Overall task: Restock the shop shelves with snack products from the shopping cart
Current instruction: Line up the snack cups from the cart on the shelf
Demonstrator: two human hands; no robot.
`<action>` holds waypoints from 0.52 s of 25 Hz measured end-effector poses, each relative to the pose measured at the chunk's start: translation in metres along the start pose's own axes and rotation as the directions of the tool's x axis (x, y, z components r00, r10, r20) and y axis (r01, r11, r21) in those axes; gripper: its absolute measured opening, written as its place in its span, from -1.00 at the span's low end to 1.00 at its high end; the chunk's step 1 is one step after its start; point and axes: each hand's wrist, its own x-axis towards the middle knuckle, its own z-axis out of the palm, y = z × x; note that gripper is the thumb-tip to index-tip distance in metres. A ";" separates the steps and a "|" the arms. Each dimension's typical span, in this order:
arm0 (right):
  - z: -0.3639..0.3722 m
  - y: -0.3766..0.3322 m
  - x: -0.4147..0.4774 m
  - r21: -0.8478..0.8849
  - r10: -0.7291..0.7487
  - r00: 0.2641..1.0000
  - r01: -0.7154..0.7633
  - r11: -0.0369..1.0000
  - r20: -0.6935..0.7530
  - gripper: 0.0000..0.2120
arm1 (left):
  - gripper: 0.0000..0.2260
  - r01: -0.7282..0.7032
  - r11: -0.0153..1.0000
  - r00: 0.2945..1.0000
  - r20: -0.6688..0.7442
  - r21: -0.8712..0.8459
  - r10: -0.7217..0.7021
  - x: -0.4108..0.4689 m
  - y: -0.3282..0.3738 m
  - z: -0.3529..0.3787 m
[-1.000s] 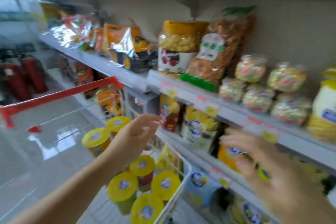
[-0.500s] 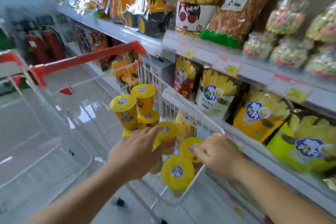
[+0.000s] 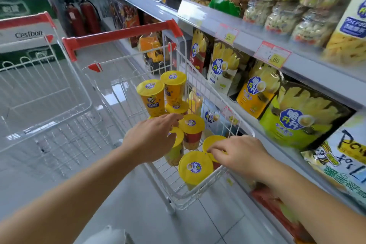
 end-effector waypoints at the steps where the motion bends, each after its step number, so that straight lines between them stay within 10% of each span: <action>1: -0.005 0.000 -0.006 0.032 0.008 0.997 -0.011 0.999 0.082 -0.68 | -0.59 0.012 1.000 1.000 -0.007 -0.020 -0.012 -0.007 0.005 0.002; 4: -0.016 -0.010 -0.006 0.123 -0.075 0.951 0.039 0.992 0.301 -0.42 | -0.62 0.001 0.989 0.997 -0.073 -0.149 -0.012 -0.022 0.013 0.009; 9: 0.035 -0.059 0.008 -0.365 -0.037 0.832 0.282 0.887 0.554 -0.05 | -0.59 -0.019 0.889 0.985 -0.159 -0.457 -0.061 -0.036 0.009 0.022; 13: 0.012 -0.053 0.003 0.023 -0.165 0.885 0.172 0.985 0.436 -0.30 | -0.48 0.095 0.390 0.992 0.052 -0.916 -0.119 -0.048 -0.007 -0.004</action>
